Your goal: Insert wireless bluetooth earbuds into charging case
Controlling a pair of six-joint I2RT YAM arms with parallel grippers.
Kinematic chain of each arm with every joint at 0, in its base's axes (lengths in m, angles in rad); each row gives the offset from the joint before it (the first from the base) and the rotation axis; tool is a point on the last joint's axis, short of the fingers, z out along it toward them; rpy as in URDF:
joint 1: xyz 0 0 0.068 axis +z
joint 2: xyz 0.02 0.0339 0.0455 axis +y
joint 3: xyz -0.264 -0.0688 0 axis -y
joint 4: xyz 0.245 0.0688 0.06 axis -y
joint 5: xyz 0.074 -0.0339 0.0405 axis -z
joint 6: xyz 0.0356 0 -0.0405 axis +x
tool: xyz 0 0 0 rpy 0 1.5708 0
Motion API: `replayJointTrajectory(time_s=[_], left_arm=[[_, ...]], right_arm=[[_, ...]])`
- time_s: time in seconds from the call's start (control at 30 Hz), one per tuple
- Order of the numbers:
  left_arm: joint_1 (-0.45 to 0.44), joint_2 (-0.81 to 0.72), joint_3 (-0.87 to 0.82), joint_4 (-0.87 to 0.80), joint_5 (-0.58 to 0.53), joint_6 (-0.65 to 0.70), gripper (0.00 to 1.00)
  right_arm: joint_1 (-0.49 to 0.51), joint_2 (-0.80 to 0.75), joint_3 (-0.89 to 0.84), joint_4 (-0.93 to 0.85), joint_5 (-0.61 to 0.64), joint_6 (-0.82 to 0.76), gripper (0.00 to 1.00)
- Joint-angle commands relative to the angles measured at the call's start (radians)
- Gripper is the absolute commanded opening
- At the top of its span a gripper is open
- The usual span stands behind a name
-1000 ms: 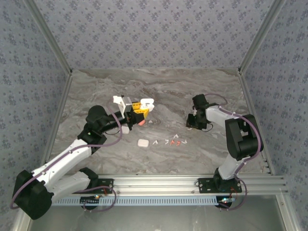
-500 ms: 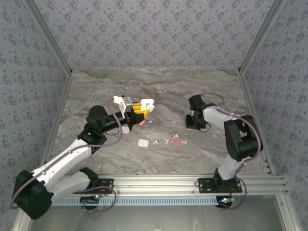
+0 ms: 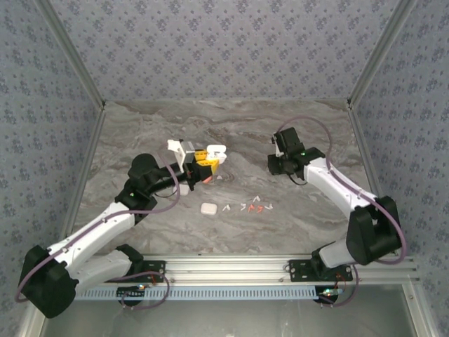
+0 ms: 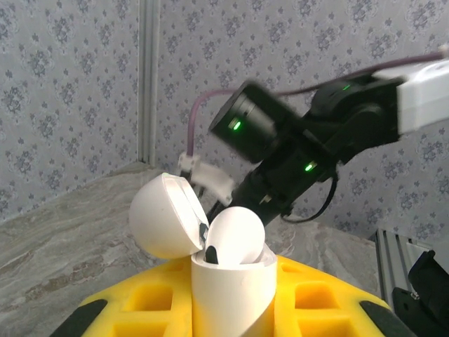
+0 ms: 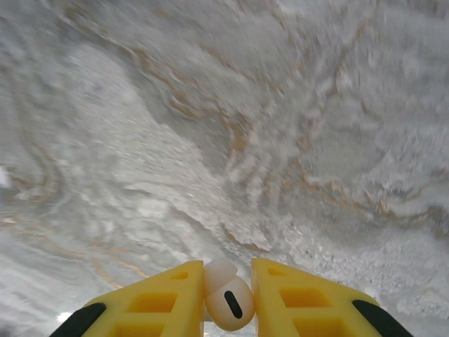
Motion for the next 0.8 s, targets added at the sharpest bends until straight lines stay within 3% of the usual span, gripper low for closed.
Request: replayJointTrajectory(time_s=[0.0, 0.37, 0.77], left_arm=[[-0.005, 0.025, 0.043, 0.051, 0.000, -0.041, 0.00], [-0.006, 0.088, 0.076, 0.059, 0.026, -0.073, 0.00], [-0.007, 0.112, 0.089, 0.063, 0.048, -0.086, 0.00]], right_arm=[[0.045, -0.079, 0.045, 0.007, 0.055, -0.093, 0.25], [0.223, -0.258, 0.107, 0.121, 0.059, -0.296, 0.25], [0.359, -0.275, 0.193, 0.217, -0.003, -0.446, 0.25]])
